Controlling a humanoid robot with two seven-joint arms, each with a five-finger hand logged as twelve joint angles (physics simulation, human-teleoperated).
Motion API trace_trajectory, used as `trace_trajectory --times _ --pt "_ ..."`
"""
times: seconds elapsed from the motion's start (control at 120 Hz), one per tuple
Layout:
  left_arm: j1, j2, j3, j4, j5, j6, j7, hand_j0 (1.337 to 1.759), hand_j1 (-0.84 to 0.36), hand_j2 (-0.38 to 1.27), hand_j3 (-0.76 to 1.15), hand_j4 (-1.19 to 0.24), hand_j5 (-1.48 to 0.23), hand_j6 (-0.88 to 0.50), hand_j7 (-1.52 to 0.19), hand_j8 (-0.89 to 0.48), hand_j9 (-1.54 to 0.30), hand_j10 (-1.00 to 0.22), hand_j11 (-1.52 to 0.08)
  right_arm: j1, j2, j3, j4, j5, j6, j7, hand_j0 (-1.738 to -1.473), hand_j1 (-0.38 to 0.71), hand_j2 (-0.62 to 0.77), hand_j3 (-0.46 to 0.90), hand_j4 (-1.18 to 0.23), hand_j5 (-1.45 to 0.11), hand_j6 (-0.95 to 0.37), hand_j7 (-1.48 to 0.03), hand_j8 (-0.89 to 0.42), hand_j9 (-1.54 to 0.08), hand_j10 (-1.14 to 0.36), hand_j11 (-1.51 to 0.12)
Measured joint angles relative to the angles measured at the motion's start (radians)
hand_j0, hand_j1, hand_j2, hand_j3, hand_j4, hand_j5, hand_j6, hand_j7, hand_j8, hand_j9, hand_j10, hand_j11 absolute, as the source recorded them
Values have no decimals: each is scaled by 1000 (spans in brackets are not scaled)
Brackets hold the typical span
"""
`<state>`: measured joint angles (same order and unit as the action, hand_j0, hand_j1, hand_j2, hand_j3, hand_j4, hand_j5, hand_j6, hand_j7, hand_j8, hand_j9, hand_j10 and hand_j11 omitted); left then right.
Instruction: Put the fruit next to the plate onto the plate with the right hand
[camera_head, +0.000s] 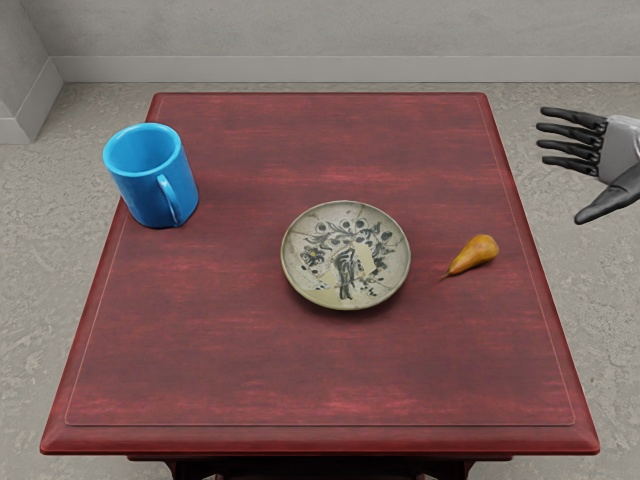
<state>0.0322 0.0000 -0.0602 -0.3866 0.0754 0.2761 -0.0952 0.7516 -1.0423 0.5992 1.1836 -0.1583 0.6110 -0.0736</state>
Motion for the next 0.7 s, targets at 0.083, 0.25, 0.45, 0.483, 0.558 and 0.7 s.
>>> trace_trajectory --times 0.083,0.25,0.45,0.483,0.558,0.7 --pt "0 0 0 0 0 0 0 1658 348 0 0 0 -1 0 -1 0 -1 0 -1 -1 -5 0 0 0 0 0 -1658 -349 2 0 0 0 0 0 0 0 0 0" --pt "0 0 0 0 0 0 0 1658 348 0 0 0 -1 0 -1 0 -1 0 -1 20 37 -2 3 -1 0 -9 -1658 -349 2 0 0 0 1 0 0 0 0 0" --pt "-1 0 0 0 0 0 0 1658 348 0 0 0 -1 0 -1 0 -1 0 -1 61 74 -5 226 -42 -19 -245 -1658 -349 2 0 0 0 0 0 0 0 0 0" --pt "-1 0 0 0 0 0 0 1658 348 0 0 0 -1 0 -1 0 -1 0 -1 69 74 -5 272 -61 -50 -295 -1658 -349 2 0 0 0 0 0 0 0 0 0" --pt "-2 0 0 0 0 0 0 1658 348 0 0 0 -1 0 -1 0 -1 0 -1 83 53 -6 365 -123 -143 -370 -1658 -349 1 0 -1 0 -1 0 -1 0 -1 0" --pt "-2 0 0 0 0 0 0 1658 348 0 0 0 -1 0 -1 0 -1 0 -1 118 47 -5 494 -257 -323 -487 -1658 -349 1 0 -2 0 -2 0 -2 0 -2 0"
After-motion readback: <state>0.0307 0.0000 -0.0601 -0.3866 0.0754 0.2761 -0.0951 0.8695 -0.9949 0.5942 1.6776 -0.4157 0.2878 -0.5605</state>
